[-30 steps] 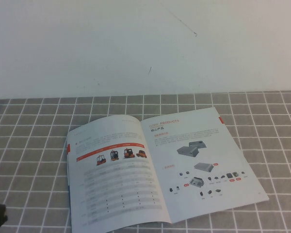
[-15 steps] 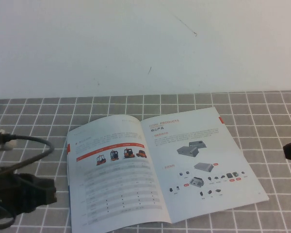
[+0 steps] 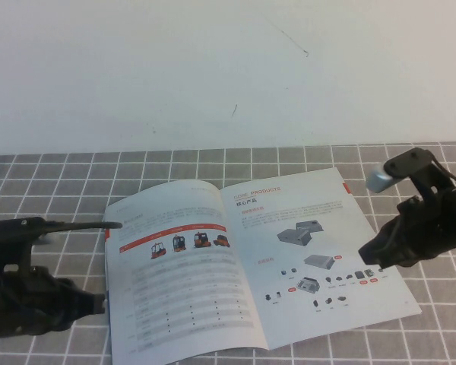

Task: Close book
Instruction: 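Close the open booklet and leave it lying on the table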

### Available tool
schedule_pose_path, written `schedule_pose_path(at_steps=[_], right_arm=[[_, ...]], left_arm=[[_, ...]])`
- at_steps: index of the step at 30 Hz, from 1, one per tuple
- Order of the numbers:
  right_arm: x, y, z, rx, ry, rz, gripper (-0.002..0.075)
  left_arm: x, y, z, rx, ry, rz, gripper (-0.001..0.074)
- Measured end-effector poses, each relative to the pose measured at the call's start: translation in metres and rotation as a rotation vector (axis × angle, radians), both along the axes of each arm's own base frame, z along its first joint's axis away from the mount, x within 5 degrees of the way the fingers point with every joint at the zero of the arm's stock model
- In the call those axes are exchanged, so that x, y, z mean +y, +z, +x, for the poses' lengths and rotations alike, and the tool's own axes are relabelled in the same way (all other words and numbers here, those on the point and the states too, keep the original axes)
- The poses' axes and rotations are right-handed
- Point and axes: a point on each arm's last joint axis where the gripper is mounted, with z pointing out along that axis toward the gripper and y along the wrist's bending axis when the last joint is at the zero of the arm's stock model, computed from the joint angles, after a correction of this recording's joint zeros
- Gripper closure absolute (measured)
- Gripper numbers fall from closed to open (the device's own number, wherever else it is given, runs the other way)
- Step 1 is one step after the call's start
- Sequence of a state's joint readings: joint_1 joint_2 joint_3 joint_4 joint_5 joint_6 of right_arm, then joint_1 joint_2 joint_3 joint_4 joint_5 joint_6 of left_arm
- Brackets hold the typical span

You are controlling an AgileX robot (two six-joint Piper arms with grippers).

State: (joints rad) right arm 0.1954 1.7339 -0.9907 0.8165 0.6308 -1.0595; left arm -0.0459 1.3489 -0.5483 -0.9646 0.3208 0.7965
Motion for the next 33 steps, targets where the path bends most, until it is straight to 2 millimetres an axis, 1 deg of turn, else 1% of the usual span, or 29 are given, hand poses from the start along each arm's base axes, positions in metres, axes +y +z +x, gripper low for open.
schedule_pose_path(at_steps=[5, 7, 11, 17, 27, 33], right_arm=[[0.0, -0.032, 0.024, 0.027, 0.019, -0.073, 0.0729], [-0.001, -0.043, 0.028, 0.04, 0.038, -0.103, 0.0729], [-0.002, -0.062, 0.029, 0.081, 0.051, -0.129, 0.0729], [-0.001, -0.064, 0.031, 0.089, 0.056, -0.129, 0.0729], [0.0, -0.064, 0.032, 0.094, 0.061, -0.125, 0.0729], [0.0, -0.064, 0.032, 0.094, 0.061, -0.125, 0.0729]], left_arm=[[0.003, -0.018, 0.008, 0.056, 0.041, 0.015, 0.0738], [0.004, -0.023, 0.01, 0.069, 0.062, 0.016, 0.0738], [0.006, -0.028, 0.015, 0.068, 0.107, 0.025, 0.0738], [0.007, -0.035, 0.02, 0.093, 0.138, 0.015, 0.0738], [0.001, -0.045, 0.051, 0.142, 0.121, -0.025, 0.0738], [-0.002, -0.054, 0.06, 0.186, 0.1, -0.049, 0.0738]])
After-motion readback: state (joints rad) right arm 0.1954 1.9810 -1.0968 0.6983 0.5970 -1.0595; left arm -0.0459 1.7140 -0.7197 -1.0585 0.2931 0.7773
